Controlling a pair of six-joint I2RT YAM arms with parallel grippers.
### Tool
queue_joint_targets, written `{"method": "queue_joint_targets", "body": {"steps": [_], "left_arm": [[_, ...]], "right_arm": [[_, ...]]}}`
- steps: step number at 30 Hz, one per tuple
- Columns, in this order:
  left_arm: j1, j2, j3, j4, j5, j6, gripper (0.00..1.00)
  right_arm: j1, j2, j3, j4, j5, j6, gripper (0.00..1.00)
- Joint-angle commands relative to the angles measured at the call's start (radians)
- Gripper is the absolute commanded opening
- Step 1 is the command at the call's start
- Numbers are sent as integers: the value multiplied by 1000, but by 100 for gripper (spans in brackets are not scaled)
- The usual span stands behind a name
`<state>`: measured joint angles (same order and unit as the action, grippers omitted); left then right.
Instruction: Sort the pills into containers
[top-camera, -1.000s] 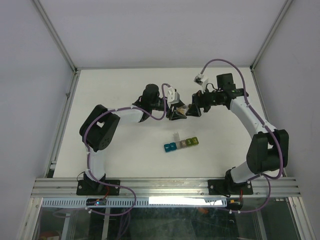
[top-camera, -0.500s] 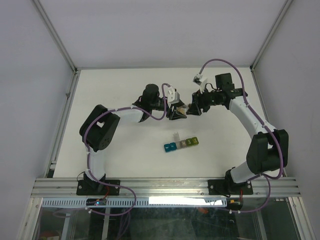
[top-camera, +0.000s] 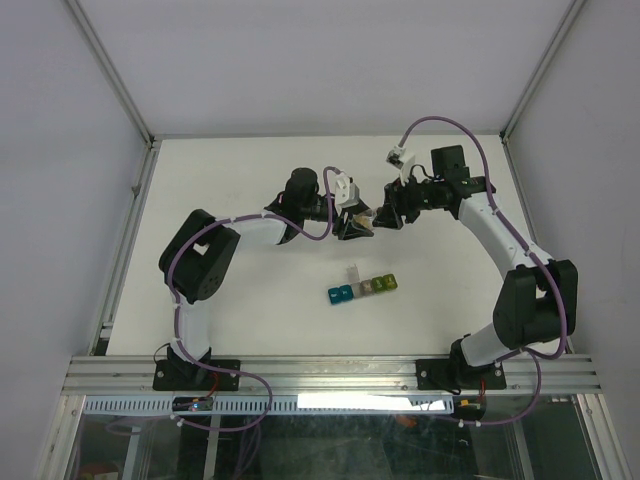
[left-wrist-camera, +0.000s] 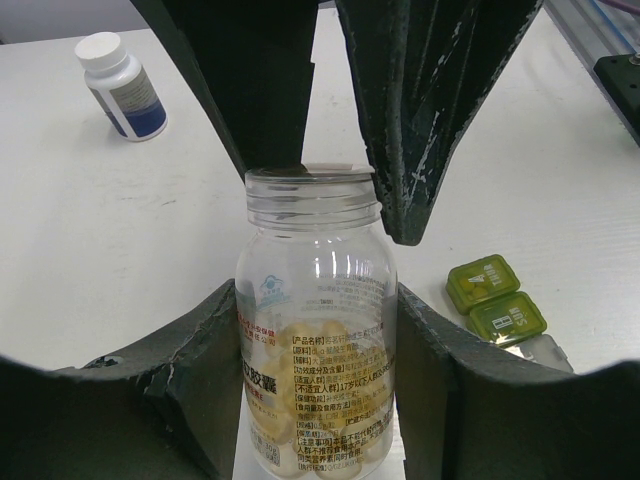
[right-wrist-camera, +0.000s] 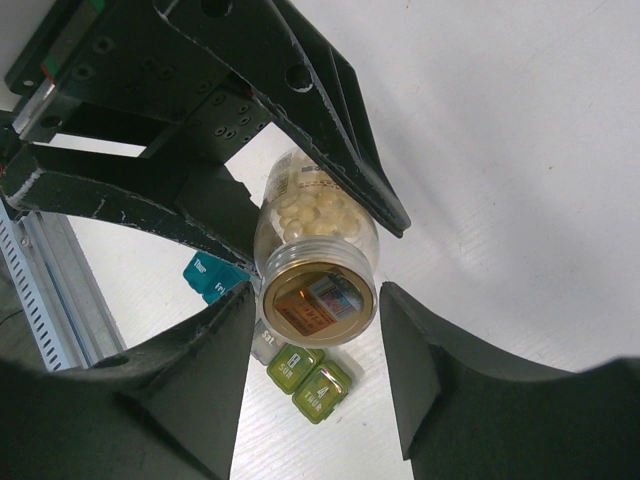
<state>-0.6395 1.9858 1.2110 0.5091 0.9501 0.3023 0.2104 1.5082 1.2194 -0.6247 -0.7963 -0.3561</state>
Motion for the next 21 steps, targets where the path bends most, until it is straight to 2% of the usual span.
{"method": "queue_joint_targets", "body": {"steps": [1, 4, 9, 13, 16, 21], "left_arm": [[5, -41, 9, 55, 22, 3, 0], [5, -41, 8, 55, 22, 3, 0], [5, -41, 9, 55, 25, 3, 0], [5, -42, 7, 55, 29, 3, 0], [5, -41, 8, 55, 38, 3, 0], [5, -42, 7, 54, 47, 2, 0]], "right_arm": [[0, -55, 39, 43, 3, 16, 55], [0, -58, 40, 45, 5, 16, 50], [0, -56, 45, 33, -6, -3, 28], [3, -59, 48, 11, -25, -70, 21], [28, -77, 44, -46, -67, -290, 21], [63, -118, 15, -186, -84, -962, 21]]}}
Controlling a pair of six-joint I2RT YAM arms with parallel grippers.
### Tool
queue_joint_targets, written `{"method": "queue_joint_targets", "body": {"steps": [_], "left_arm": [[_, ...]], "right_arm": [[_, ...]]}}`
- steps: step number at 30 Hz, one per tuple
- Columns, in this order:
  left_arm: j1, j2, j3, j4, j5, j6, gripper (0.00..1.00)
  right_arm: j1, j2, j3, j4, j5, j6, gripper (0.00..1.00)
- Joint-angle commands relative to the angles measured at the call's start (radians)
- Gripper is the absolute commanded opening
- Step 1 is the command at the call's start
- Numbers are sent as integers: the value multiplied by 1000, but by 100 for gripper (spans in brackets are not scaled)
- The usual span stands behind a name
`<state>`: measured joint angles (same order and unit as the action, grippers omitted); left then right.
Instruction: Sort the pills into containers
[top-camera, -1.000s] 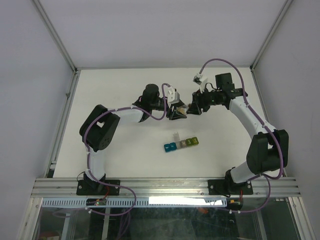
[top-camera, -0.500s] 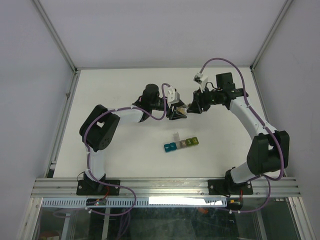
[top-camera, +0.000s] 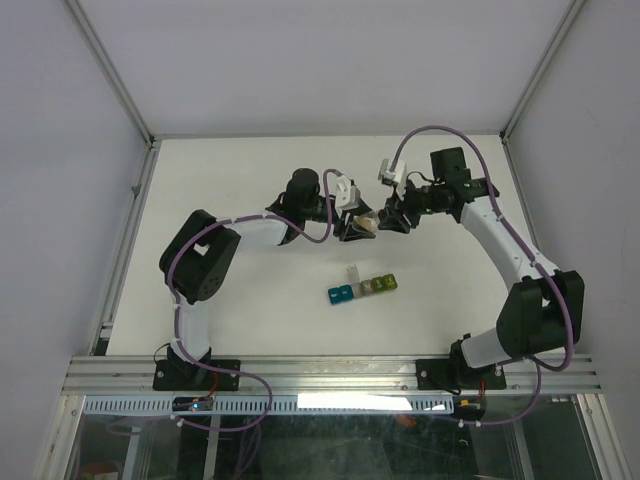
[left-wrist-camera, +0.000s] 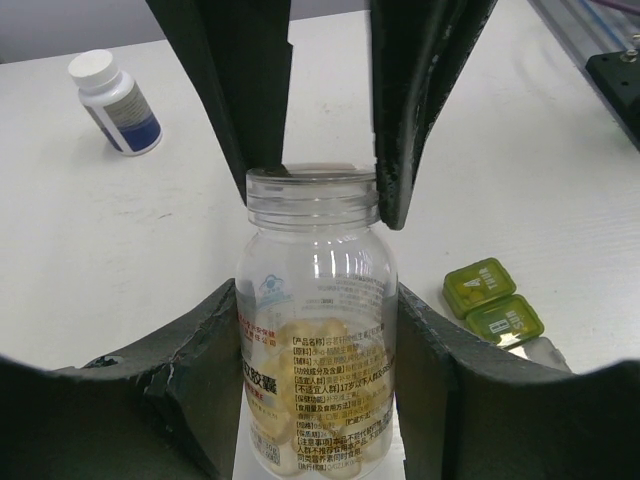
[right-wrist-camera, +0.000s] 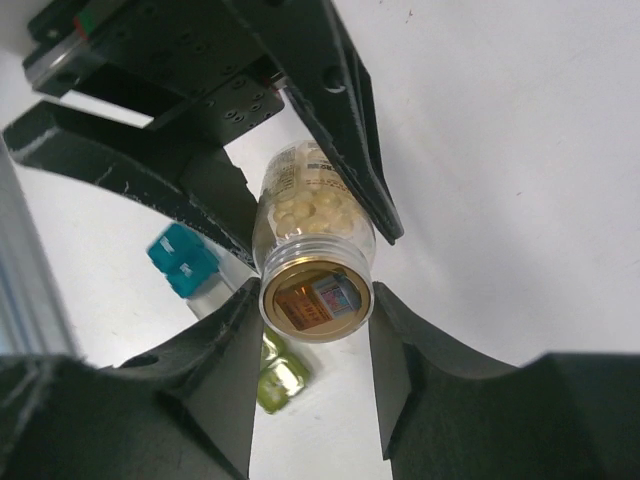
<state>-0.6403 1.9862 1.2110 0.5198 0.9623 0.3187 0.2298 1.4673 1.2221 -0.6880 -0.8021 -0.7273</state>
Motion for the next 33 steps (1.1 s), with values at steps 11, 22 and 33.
{"method": "queue_joint_targets", "body": {"steps": [11, 22, 33], "left_arm": [[6, -53, -1, 44, 33, -7, 0], [6, -54, -4, 50, 20, -7, 0], [6, -45, 2, 52, 12, -12, 0]], "right_arm": [[30, -45, 68, -115, -96, -377, 81], [-156, -81, -42, 159, -320, 345, 98], [-74, -20, -21, 163, -77, 402, 92]]}}
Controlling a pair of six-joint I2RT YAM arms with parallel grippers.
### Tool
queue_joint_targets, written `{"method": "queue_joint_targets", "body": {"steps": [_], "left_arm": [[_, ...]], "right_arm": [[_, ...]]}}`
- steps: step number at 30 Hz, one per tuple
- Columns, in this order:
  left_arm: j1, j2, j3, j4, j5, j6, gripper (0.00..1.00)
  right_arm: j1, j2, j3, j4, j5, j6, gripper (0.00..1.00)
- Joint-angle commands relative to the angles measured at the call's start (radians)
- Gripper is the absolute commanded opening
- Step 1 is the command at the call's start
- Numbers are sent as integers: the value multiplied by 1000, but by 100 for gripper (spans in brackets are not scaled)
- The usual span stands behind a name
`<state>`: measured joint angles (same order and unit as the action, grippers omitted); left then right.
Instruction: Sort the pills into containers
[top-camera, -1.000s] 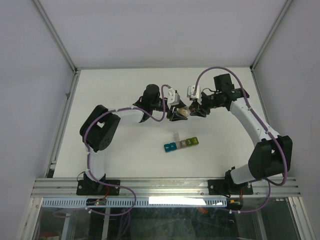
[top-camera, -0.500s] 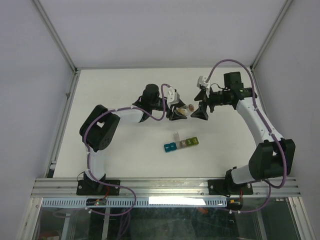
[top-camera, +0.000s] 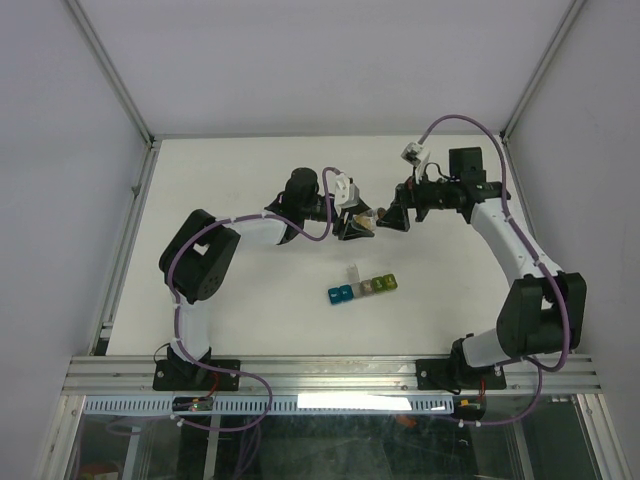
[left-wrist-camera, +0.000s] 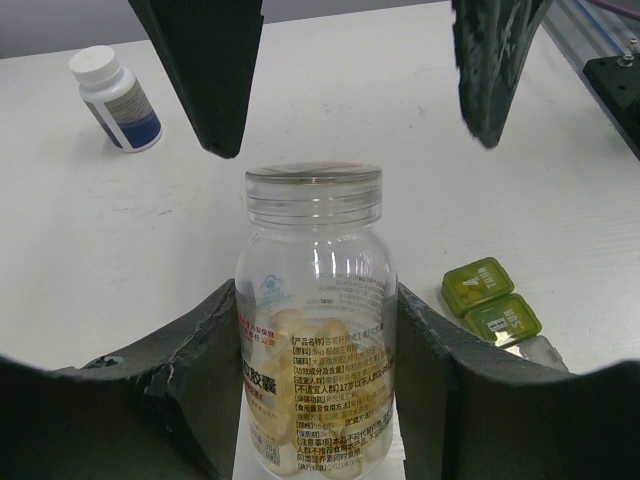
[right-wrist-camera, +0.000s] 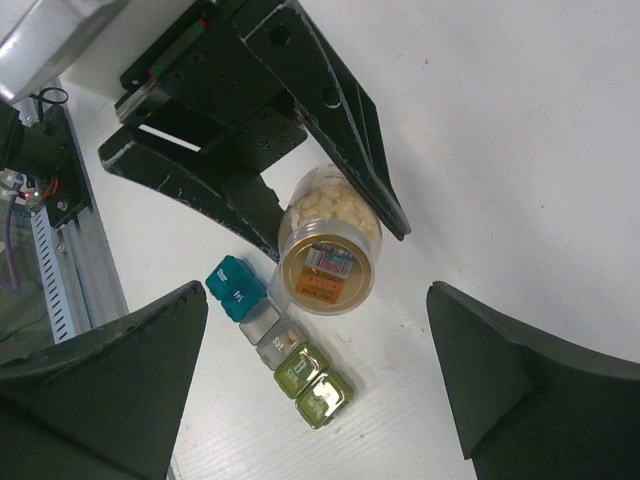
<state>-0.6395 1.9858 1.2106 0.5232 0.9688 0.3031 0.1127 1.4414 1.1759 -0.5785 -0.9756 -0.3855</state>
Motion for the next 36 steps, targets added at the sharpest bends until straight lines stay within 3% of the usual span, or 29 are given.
{"method": "queue_joint_targets", "body": {"steps": [1, 5, 9, 18, 20, 22, 26, 30, 32, 36], "left_arm": [[5, -44, 3, 49, 6, 4, 0], [4, -41, 4, 48, 5, 4, 0], [5, -41, 6, 49, 5, 4, 0], [5, -41, 4, 46, 7, 4, 0], [6, -40, 6, 46, 9, 4, 0], [5, -39, 6, 44, 13, 4, 0], [5, -37, 9, 40, 20, 5, 0], [4, -40, 6, 40, 24, 6, 0], [5, -43, 3, 40, 21, 9, 0], [5, -46, 2, 40, 22, 10, 0]], "right_arm": [[53, 11, 25, 56, 124, 60, 92], [74, 28, 29, 62, 158, 69, 85], [89, 28, 32, 62, 174, 63, 72], [92, 9, 44, 30, 133, -15, 26], [93, -2, 39, 20, 104, -82, 19], [101, -19, 24, 2, 48, -186, 18], [160, -30, 54, -196, 1, -655, 13], [166, 7, 117, -336, 69, -1015, 21], [166, 44, 163, -399, 98, -1102, 21], [167, 58, 171, -409, 85, -1120, 21]]}}
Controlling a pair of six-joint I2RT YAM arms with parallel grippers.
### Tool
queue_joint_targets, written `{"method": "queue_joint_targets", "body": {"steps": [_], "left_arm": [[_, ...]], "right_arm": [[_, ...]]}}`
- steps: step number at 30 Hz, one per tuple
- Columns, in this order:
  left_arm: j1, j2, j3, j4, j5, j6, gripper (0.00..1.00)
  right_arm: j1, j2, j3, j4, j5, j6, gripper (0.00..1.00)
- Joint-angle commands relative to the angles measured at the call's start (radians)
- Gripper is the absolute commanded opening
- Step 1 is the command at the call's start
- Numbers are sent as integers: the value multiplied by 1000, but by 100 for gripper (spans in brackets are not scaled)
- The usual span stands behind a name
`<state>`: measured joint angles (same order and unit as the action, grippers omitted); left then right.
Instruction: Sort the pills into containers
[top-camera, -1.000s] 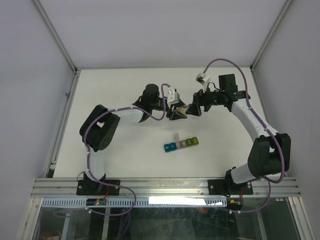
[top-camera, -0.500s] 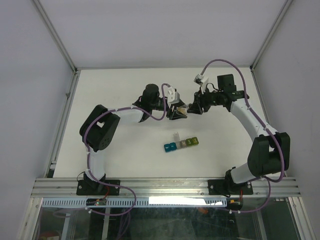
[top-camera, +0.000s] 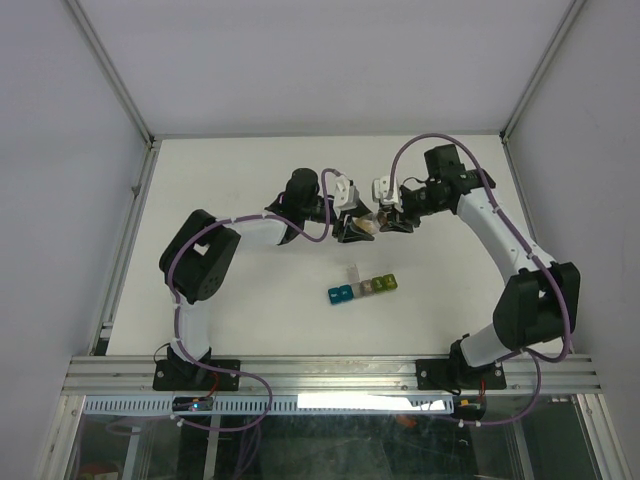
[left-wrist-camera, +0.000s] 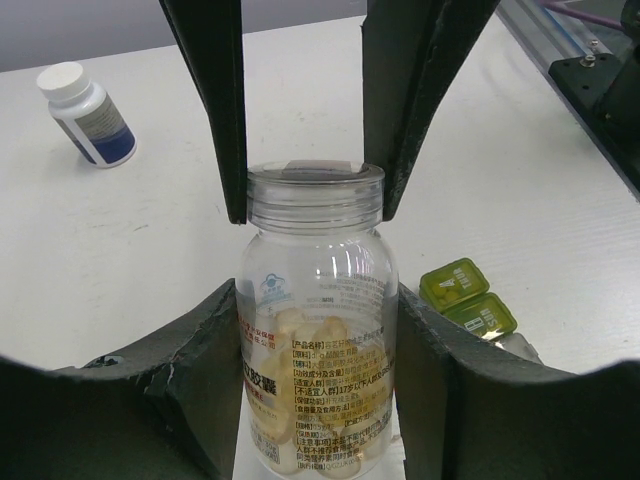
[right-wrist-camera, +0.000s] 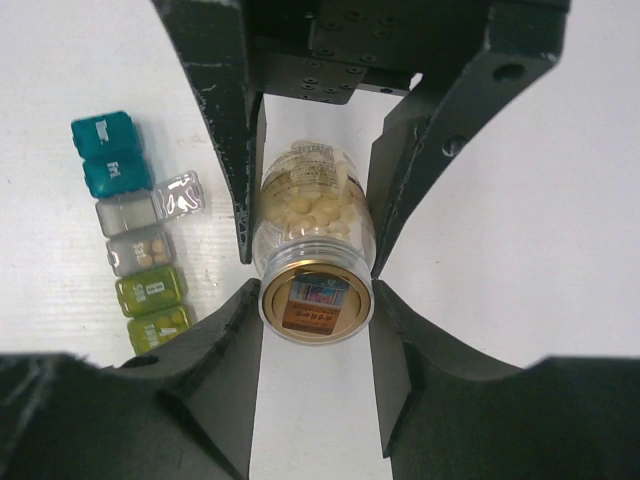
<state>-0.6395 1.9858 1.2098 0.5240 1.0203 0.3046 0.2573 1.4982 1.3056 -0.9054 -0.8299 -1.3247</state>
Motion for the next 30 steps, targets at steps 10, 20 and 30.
{"method": "queue_joint_targets", "body": {"steps": [10, 20, 30], "left_arm": [[6, -51, -3, 39, -29, 11, 0], [6, -51, -2, 41, -32, 11, 0], [7, -50, -3, 42, -35, 10, 0]], "right_arm": [[9, -31, 9, -64, -148, -9, 74], [-169, -192, -122, 163, -439, 352, 99], [-220, -204, -254, 550, -390, 889, 90]]}}
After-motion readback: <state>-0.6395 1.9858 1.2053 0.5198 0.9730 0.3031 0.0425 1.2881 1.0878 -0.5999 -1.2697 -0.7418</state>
